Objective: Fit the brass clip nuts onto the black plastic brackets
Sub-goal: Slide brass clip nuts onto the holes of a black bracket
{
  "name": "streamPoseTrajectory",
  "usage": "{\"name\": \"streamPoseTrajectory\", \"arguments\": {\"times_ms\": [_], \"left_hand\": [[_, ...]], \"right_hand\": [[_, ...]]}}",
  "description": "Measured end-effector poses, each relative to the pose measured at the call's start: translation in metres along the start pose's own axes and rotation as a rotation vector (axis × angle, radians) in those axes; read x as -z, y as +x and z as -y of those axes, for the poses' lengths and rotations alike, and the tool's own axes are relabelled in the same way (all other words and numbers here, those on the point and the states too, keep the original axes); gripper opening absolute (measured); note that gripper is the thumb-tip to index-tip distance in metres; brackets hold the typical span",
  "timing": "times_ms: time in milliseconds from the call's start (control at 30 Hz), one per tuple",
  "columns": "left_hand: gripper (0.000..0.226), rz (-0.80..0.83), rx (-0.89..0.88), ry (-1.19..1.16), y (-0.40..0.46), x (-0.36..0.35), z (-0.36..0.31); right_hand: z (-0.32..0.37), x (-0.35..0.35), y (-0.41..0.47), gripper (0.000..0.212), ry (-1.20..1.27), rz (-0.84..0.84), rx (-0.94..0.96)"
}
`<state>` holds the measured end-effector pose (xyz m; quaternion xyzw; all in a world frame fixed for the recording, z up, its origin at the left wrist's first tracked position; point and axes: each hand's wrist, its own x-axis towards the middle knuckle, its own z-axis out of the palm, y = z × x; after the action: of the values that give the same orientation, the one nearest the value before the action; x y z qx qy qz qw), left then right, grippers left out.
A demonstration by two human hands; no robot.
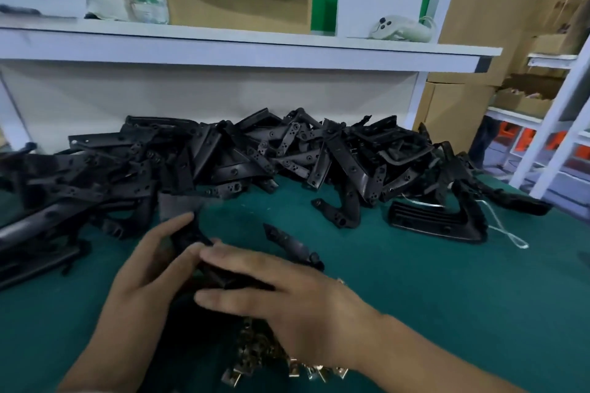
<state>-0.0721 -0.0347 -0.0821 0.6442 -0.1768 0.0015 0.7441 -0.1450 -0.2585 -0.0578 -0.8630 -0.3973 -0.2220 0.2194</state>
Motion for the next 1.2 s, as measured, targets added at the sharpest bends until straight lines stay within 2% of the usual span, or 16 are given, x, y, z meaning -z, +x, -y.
{"name": "streamPoseTrajectory", "arguments": {"times_ms": [100, 200, 233, 300, 367, 400, 500, 600, 633, 700, 733, 800, 900, 1000, 1067, 1200], "left_hand": [[0.043, -0.159, -0.031, -0.043, 0.005, 0.005, 0.005], [0.044, -0.245, -0.051, -0.117, 0.008, 0.020, 0.011], [0.045, -0.268, -0.048, -0.133, 0.011, 0.027, 0.014], [0.047, -0.288, -0.030, -0.161, 0.015, 0.037, 0.021], [0.049, -0.308, 0.012, -0.205, 0.021, 0.050, 0.031], [0.049, -0.301, 0.038, -0.220, 0.024, 0.056, 0.036], [0.051, -0.277, 0.066, -0.203, 0.027, 0.068, 0.045], [0.029, -0.274, 0.070, -0.257, 0.025, 0.069, 0.053], [0.025, -0.293, 0.057, -0.214, 0.026, 0.070, 0.056], [0.056, -0.362, 0.115, -0.139, 0.029, 0.062, 0.052], [0.065, -0.385, 0.129, -0.141, 0.027, 0.055, 0.044], [0.068, -0.409, 0.082, -0.053, 0.020, 0.043, 0.031], [0.064, -0.350, -0.006, 0.176, 0.012, 0.027, 0.017], [0.053, -0.235, -0.048, 0.575, 0.006, 0.027, 0.007], [0.054, -0.191, -0.042, 0.749, 0.003, 0.029, 0.003], [0.066, -0.144, -0.069, 0.927, -0.002, 0.029, -0.006]], "right_hand": [[-0.012, 0.005, -0.005, 0.056, 0.095, -0.185, -0.176], [-0.036, 0.017, -0.016, 0.040, 0.038, -0.320, -0.422], [-0.045, 0.021, -0.020, 0.036, 0.009, -0.298, -0.492], [-0.059, 0.024, -0.028, 0.041, -0.052, -0.104, -0.576], [-0.071, 0.022, -0.034, 0.050, 0.032, 0.121, -0.647], [-0.074, 0.021, -0.034, 0.051, 0.129, 0.165, -0.692], [-0.081, 0.021, -0.032, 0.044, 0.297, 0.089, -0.750], [-0.084, 0.019, -0.033, 0.033, 0.321, -0.022, -0.725], [-0.084, 0.018, -0.033, 0.027, 0.328, -0.095, -0.726], [-0.084, 0.015, -0.034, 0.016, 0.308, -0.293, -0.761], [-0.085, 0.015, -0.034, 0.020, 0.272, -0.379, -0.789], [-0.089, 0.014, -0.036, 0.031, 0.182, -0.460, -0.856], [-0.094, 0.012, -0.038, 0.041, 0.089, -0.472, -0.963], [-0.095, 0.014, -0.039, 0.042, 0.069, -0.501, -1.015], [-0.091, 0.019, -0.040, 0.035, 0.126, -0.485, -0.955], [-0.072, 0.025, -0.032, 0.010, 0.203, -0.247, -0.670]]}}
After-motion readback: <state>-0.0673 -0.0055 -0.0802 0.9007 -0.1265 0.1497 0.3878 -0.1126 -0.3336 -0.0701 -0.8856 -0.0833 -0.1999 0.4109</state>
